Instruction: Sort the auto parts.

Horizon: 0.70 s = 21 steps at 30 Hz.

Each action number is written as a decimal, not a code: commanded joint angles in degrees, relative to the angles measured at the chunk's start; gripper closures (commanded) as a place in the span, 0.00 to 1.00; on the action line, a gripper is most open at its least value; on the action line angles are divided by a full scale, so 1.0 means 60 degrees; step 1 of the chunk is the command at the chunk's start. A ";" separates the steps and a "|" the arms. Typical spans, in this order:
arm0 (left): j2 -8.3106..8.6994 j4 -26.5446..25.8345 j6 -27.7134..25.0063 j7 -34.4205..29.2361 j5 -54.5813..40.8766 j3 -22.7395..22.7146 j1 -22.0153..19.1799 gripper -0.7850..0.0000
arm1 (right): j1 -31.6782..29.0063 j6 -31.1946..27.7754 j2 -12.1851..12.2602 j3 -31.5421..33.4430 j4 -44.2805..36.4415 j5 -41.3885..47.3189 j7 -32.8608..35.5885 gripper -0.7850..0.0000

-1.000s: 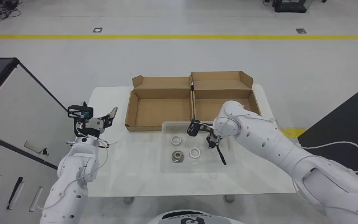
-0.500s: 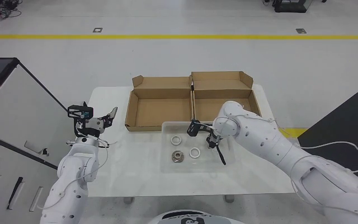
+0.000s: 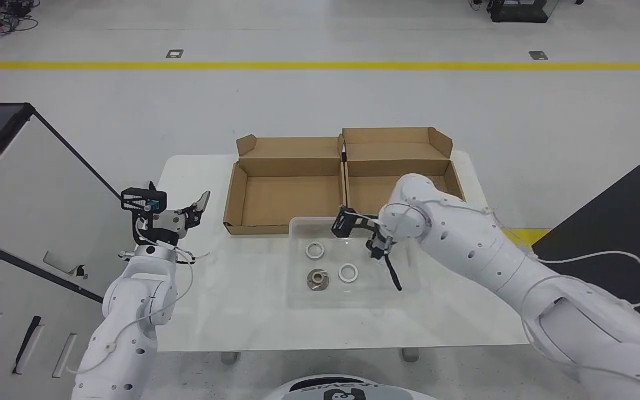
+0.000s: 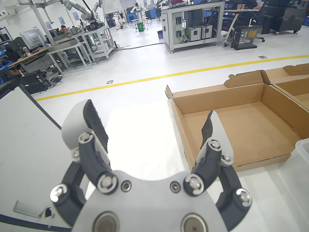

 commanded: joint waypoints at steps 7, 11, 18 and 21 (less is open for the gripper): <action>0.0000 0.0000 0.0000 0.0000 0.0000 0.0000 0.0000 0.00 | -0.0285 0.0079 0.0421 0.1112 -0.1686 0.0880 0.0560 1.00; 0.0000 0.0000 0.0000 0.0000 0.0000 0.0000 0.0000 0.00 | -0.0519 -0.0078 0.0581 0.1605 -0.2058 0.1394 0.0376 1.00; 0.0000 0.0000 0.0000 0.0000 0.0000 0.0000 0.0000 0.00 | -0.0968 -0.0764 0.0838 0.2593 -0.2319 0.2726 -0.0443 1.00; 0.0000 0.0000 0.0000 0.0000 0.0000 0.0000 0.0000 0.00 | -0.1290 -0.1305 0.0971 0.3114 -0.2362 0.3587 -0.0889 1.00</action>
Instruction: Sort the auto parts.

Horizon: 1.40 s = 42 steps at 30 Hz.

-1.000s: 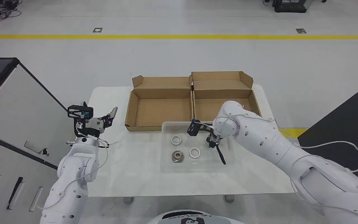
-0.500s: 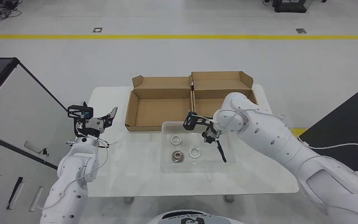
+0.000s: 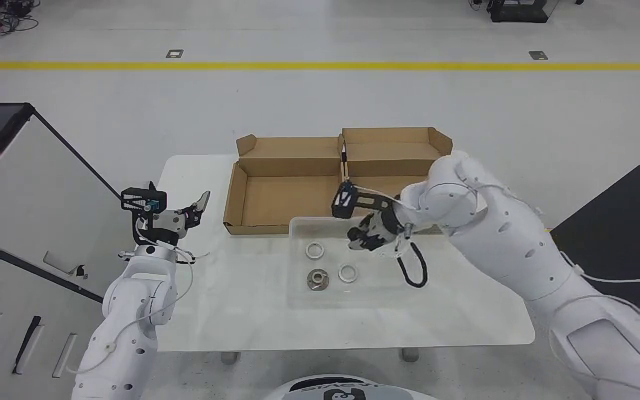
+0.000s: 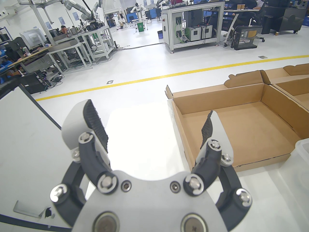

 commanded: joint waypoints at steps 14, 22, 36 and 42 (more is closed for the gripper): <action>0.0000 0.0000 0.0000 0.0000 0.0000 0.0000 0.0000 0.00 | -0.0932 -0.1244 0.0359 0.0909 0.0071 0.2610 -0.0972 1.00; 0.0000 0.0000 0.0000 0.0000 0.0000 0.0000 0.0000 0.00 | -0.0987 -0.1180 0.0360 0.0923 0.0043 0.2536 -0.1155 1.00; 0.0000 0.0000 0.0000 0.0000 0.0000 0.0000 0.0000 0.00 | -0.1970 -0.1251 0.0956 0.2596 0.0278 0.7070 -0.0977 1.00; 0.0000 0.0000 0.0000 0.0000 0.0000 0.0000 0.0000 0.00 | -0.1510 -0.1090 0.1019 0.2127 -0.0107 0.8739 -0.0815 1.00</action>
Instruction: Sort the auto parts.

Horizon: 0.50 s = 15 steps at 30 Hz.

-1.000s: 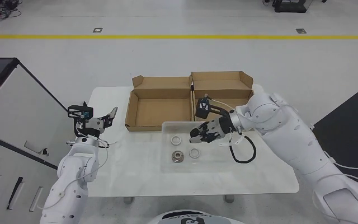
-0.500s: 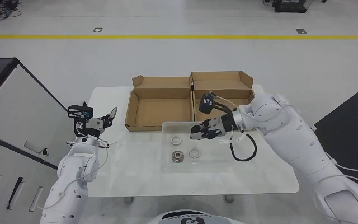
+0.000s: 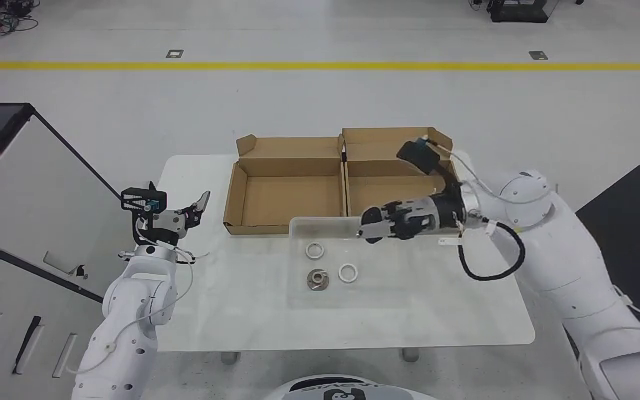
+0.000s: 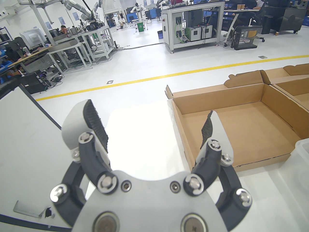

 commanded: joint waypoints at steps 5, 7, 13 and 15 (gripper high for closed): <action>0.0000 0.0000 0.0000 0.0000 0.0000 0.0000 0.0000 0.00 | 0.0827 -0.0056 -0.0199 -0.1005 -0.0008 0.1390 -0.0055 1.00; 0.0000 0.0000 0.0000 0.0000 0.0000 0.0000 0.0000 0.00 | 0.1136 -0.0094 -0.0309 -0.1346 0.0028 0.1791 -0.0093 1.00; 0.0000 0.0000 0.0000 0.0000 0.0000 0.0000 0.0000 0.00 | 0.1872 0.0023 -0.0663 -0.1917 0.0088 0.3288 0.0026 1.00; 0.0000 0.0000 0.0000 0.0000 0.0000 0.0000 0.0000 0.00 | 0.1960 0.0159 -0.0789 -0.1891 0.0062 0.3996 0.0163 1.00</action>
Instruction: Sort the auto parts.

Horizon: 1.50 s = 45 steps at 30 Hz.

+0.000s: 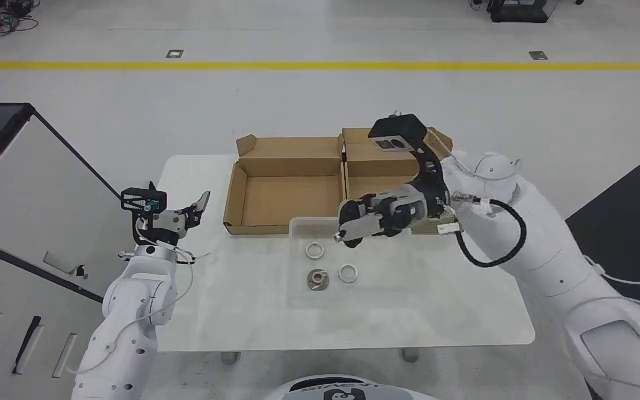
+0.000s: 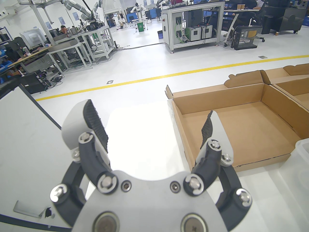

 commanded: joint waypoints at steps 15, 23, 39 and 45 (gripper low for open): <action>0.0000 0.0000 0.0000 0.0000 0.0000 0.0000 0.0000 0.00 | -0.0585 0.1765 -0.1189 0.1417 0.0054 0.3242 0.1767 1.00; 0.0000 0.0000 0.0000 0.0000 0.0000 0.0000 0.0000 0.00 | -0.0585 0.1765 -0.1189 0.1417 0.0054 0.3242 0.1767 1.00; 0.0000 0.0000 0.0000 0.0000 0.0000 0.0000 0.0000 0.00 | -0.1003 0.1972 -0.1706 0.1105 -0.0598 0.4940 0.0969 1.00; 0.0000 0.0000 0.0000 0.0000 0.0000 0.0000 0.0000 0.00 | -0.0748 0.1974 -0.1793 0.1102 -0.0388 0.3140 0.0127 1.00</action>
